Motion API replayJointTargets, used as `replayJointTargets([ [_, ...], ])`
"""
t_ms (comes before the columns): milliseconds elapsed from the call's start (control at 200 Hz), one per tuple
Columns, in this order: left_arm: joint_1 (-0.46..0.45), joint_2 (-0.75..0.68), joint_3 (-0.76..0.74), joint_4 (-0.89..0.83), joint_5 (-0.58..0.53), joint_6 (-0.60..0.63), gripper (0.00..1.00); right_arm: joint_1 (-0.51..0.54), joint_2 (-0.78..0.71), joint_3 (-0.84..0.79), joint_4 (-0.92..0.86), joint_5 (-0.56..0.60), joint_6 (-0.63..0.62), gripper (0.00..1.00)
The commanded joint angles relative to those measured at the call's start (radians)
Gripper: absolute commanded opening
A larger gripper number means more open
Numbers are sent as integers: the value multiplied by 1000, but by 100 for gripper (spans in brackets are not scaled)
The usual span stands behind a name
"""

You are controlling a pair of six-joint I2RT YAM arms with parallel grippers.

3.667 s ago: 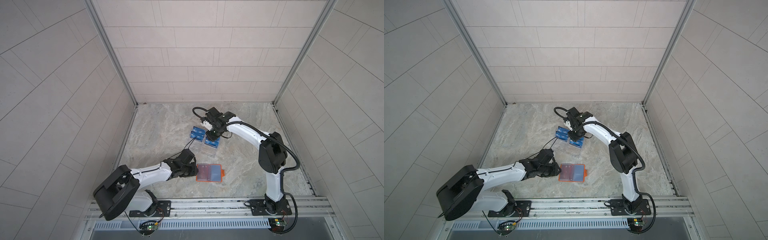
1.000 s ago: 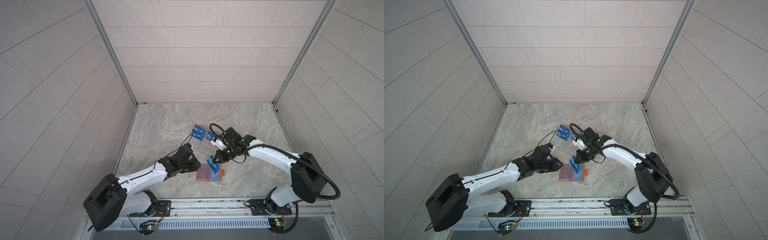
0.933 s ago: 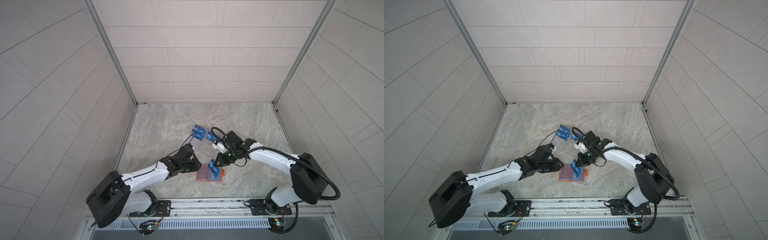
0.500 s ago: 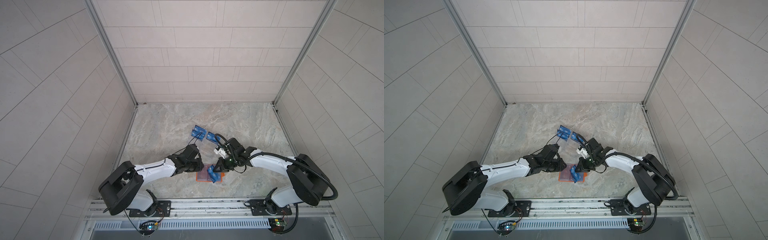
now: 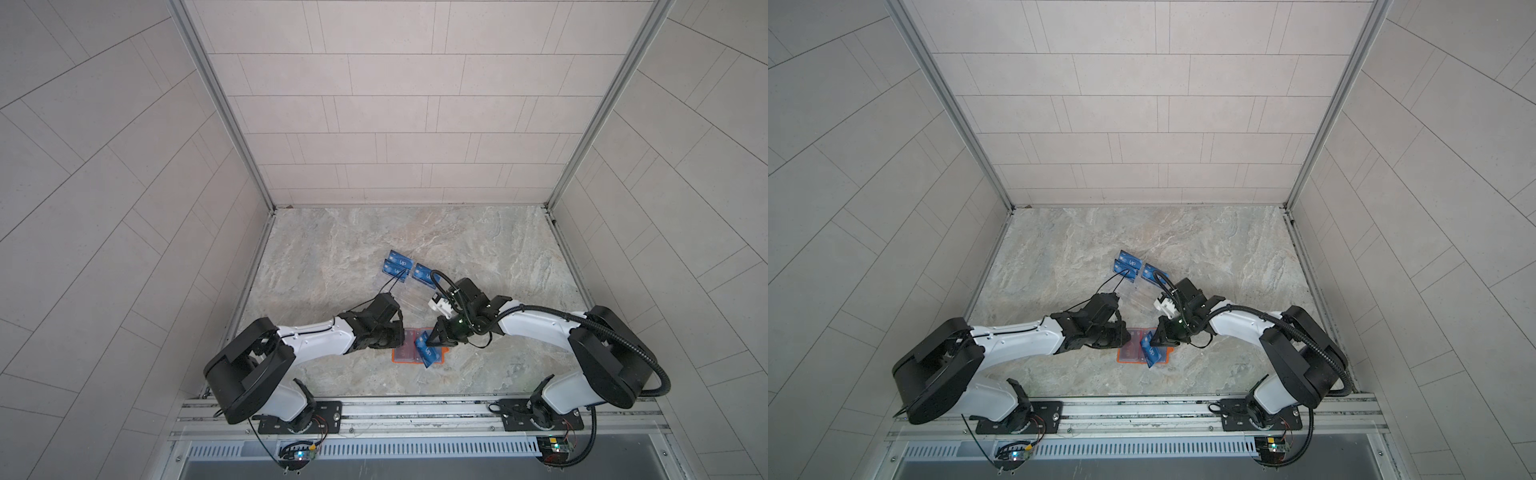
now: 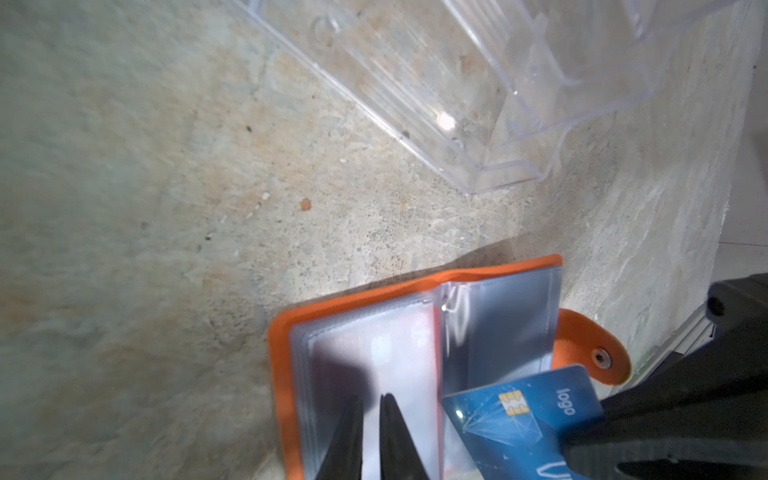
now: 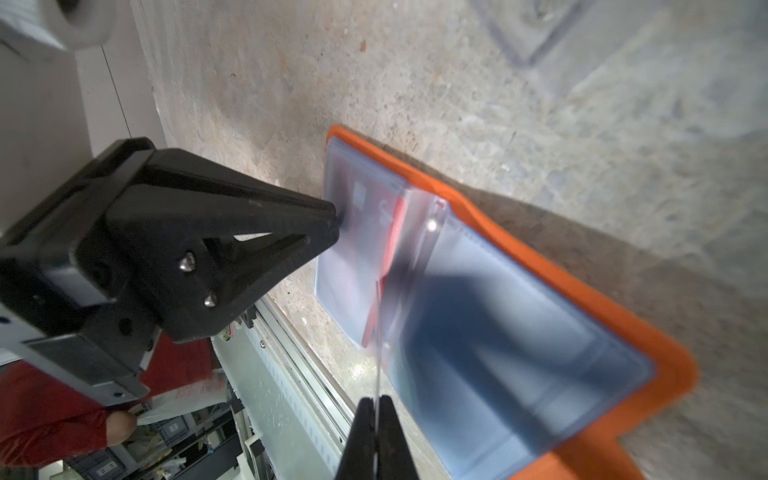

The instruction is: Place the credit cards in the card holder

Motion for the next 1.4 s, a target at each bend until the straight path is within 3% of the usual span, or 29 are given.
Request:
replayJointTargets([
  [0,-5,-9,-22,-13,-19,-1,15,3,23,-1,-4,10,7,0],
  [701,-6,-12,-38,8,-13,-11,16,3,34,20,-90,66,18,0],
  [1392,-7,-20,-55,25,-11,-20,16,3,105,68,-34,58,46,0],
])
